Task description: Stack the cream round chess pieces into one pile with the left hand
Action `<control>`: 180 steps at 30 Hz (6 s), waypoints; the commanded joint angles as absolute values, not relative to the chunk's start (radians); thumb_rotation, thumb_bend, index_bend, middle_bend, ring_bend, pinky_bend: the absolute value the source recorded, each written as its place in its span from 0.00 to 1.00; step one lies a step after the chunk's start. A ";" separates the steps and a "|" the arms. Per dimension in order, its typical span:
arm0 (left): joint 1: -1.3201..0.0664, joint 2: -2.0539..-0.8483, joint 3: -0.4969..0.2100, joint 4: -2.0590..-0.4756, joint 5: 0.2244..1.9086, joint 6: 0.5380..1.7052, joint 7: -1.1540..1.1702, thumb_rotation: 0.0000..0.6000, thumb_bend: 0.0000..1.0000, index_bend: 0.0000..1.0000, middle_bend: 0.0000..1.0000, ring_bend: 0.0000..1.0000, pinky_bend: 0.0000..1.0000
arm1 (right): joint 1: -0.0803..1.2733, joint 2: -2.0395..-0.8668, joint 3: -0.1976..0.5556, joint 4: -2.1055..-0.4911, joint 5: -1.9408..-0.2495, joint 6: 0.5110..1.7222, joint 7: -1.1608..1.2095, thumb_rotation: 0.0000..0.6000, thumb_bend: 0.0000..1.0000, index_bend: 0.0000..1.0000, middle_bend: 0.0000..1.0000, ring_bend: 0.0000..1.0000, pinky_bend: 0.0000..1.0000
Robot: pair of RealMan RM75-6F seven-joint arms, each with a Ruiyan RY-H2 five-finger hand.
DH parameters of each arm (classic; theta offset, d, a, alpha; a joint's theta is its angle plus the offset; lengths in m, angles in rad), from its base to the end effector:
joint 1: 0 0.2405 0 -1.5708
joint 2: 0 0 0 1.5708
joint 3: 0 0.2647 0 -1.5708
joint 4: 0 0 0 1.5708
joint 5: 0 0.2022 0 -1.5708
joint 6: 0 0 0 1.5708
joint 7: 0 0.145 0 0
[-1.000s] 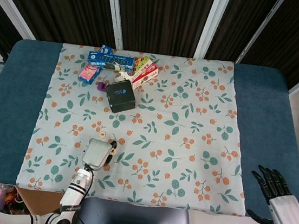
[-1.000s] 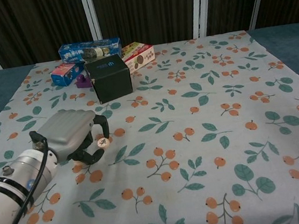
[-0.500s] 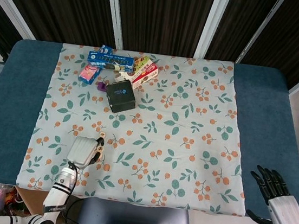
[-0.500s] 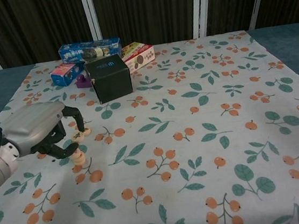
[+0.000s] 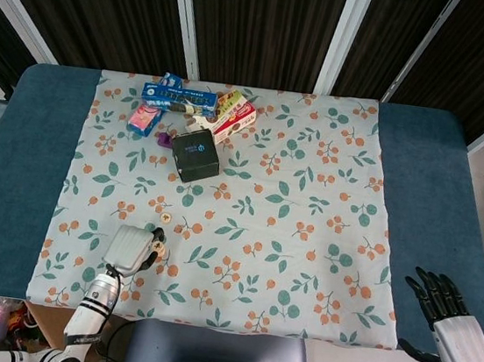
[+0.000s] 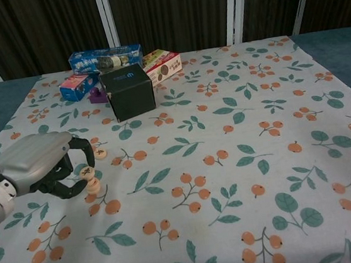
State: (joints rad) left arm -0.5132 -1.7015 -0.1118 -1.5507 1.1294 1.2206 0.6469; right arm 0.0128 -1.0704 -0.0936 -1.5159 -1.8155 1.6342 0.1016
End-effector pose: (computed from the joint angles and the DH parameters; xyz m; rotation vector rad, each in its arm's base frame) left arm -0.1827 0.2755 -0.0357 -1.7244 -0.9043 -0.8107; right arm -0.3085 -0.1256 0.1742 1.6335 -0.8299 0.9895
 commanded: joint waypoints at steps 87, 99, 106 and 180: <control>-0.759 -1.755 -0.229 -1.205 0.855 0.939 0.465 1.00 0.35 0.43 1.00 1.00 1.00 | 0.012 -1.073 -0.082 -1.516 -1.796 1.634 0.105 1.00 0.14 0.00 0.00 0.00 0.00; -0.760 -1.762 -0.229 -1.202 0.859 0.941 0.454 1.00 0.36 0.45 1.00 1.00 1.00 | 0.014 -1.073 -0.082 -1.519 -1.793 1.626 0.099 1.00 0.14 0.00 0.00 0.00 0.00; -0.761 -1.768 -0.229 -1.192 0.858 0.942 0.455 1.00 0.35 0.49 1.00 1.00 1.00 | 0.014 -1.072 -0.083 -1.519 -1.795 1.627 0.102 1.00 0.14 0.00 0.00 0.00 0.00; -0.596 -1.539 -0.111 -1.590 1.067 1.056 0.318 1.00 0.37 0.49 1.00 1.00 1.00 | 0.016 -1.070 -0.094 -1.519 -1.812 1.627 0.105 1.00 0.14 0.00 0.00 0.00 0.00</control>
